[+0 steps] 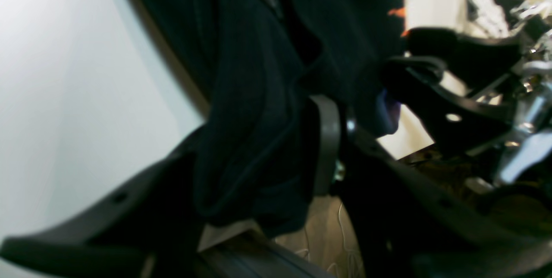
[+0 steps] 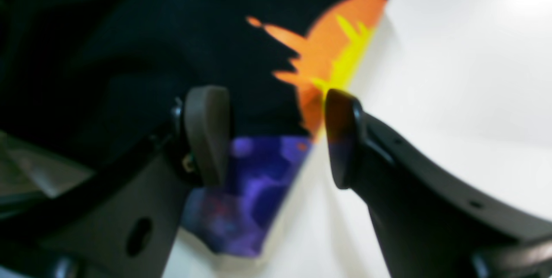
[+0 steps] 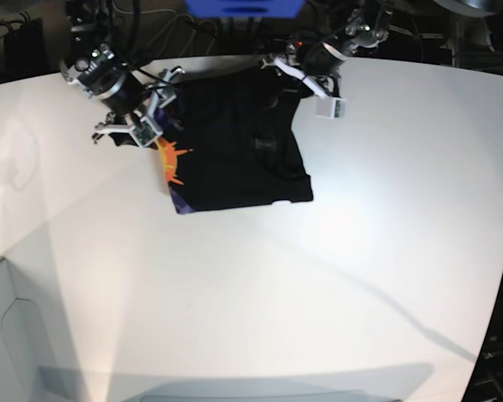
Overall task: Fold the T-shirt properly
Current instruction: 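Grasp the folded bundle's edges with both grippers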
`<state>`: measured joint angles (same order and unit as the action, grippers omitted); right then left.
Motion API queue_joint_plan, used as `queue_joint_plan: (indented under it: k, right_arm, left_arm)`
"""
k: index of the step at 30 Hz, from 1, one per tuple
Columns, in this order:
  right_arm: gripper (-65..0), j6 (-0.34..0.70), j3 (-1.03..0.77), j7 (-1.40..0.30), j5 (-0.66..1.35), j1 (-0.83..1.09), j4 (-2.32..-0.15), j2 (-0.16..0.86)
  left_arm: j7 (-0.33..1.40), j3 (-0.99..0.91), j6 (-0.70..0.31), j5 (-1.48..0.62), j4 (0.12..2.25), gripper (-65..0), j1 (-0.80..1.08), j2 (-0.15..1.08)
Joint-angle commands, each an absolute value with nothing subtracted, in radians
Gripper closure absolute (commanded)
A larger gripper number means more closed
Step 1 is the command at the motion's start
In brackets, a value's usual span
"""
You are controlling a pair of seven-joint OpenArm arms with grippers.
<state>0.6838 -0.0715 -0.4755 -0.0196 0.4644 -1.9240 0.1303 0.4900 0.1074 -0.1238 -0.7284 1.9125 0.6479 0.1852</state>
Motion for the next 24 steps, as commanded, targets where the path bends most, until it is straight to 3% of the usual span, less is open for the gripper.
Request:
queue_joint_plan:
  k: [1, 8, 16, 24]
  right_arm:
    - [-35.5, 0.698, -0.081, -0.456, -0.005, 0.467, -1.94, 0.133]
    - [-35.5, 0.698, -0.087, -0.456, -0.005, 0.464, -1.939, 0.133]
    - [-35.5, 0.698, -0.087, -0.456, -0.005, 0.46, -1.939, 0.133]
    - [-35.5, 0.698, -0.091, -0.458, -0.005, 0.469, -1.937, 0.13]
  left_arm:
    - [0.475, 0.11, -0.137, -0.745, 1.939, -21.4, 0.657, 0.185]
    - [0.476, 0.11, -0.131, -0.739, 1.934, -22.5, 0.671, 0.185]
    - [0.476, 0.143, -0.13, -0.739, 1.933, -39.1, 0.668, 0.228]
    - [0.476, 0.17, -0.136, -0.737, 1.931, -39.7, 0.662, 0.231]
